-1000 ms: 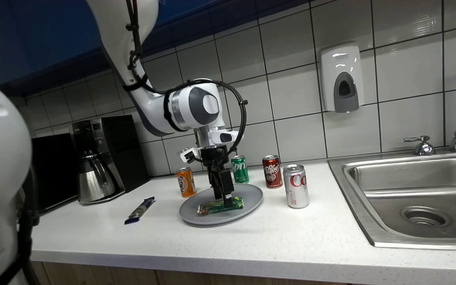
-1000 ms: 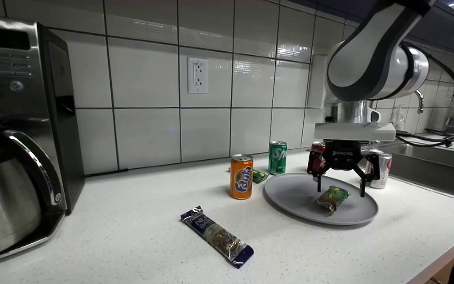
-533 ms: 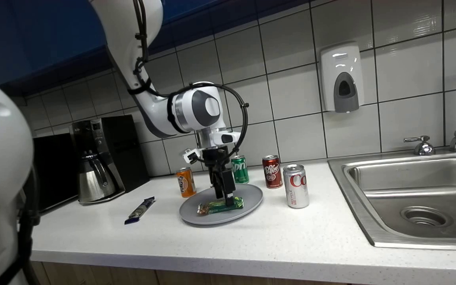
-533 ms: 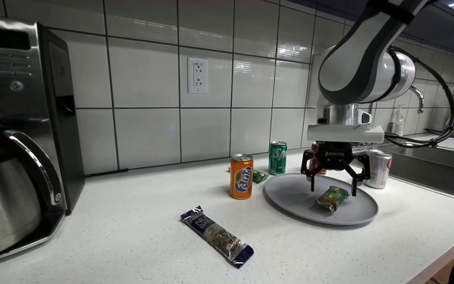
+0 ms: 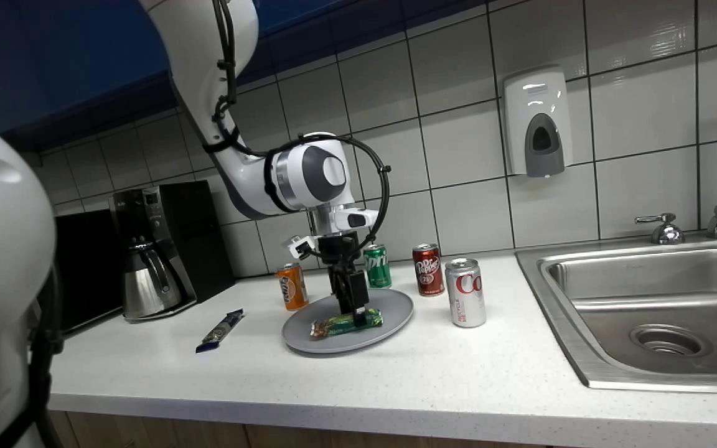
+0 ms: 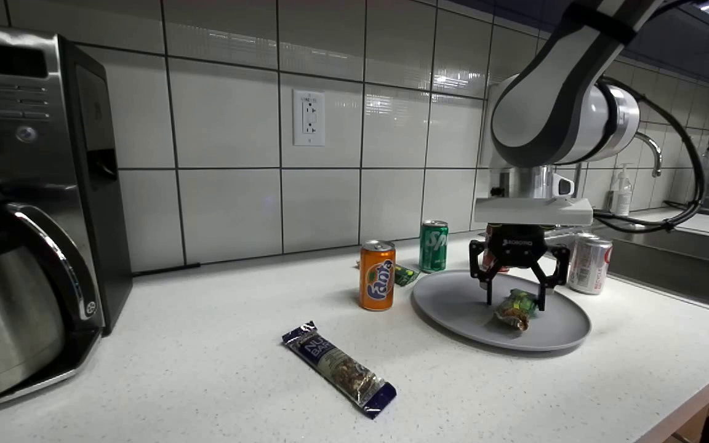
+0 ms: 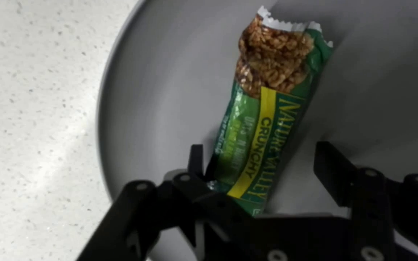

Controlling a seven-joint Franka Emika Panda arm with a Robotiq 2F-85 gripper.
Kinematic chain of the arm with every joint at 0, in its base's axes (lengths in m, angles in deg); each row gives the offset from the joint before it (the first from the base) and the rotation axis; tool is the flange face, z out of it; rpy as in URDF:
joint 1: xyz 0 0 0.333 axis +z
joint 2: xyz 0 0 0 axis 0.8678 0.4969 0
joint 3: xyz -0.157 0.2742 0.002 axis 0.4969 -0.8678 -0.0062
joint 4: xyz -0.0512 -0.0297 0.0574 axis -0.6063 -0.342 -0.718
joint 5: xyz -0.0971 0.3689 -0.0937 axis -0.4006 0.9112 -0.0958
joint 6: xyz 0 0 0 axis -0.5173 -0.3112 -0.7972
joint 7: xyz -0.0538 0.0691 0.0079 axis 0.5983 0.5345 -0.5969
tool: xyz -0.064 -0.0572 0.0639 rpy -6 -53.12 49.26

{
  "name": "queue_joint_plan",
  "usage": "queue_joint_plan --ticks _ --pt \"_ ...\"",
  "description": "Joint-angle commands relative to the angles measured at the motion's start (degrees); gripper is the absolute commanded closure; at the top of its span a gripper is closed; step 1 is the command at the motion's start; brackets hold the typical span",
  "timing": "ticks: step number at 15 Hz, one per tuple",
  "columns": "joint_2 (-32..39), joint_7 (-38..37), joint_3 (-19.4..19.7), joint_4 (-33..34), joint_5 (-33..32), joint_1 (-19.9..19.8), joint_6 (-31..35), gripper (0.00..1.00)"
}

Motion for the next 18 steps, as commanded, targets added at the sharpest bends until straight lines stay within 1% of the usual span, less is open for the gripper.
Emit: queue_joint_plan --ticks 1,4,5,6,13,18 --pt "0.1 -1.1 1.0 1.0 -0.9 1.0 -1.6 0.51" --pt "-0.2 -1.0 1.0 0.8 -0.9 1.2 -1.5 0.73" --pt "-0.4 -1.0 1.0 0.7 -0.9 1.2 -1.4 0.82" --pt "-0.5 -1.0 1.0 0.6 -1.0 1.3 -1.4 0.84" --pt "-6.1 -0.7 0.5 -3.3 -0.5 1.5 -1.3 0.84" --pt "-12.0 -0.6 0.0 -8.2 -0.5 0.8 -1.2 0.84"
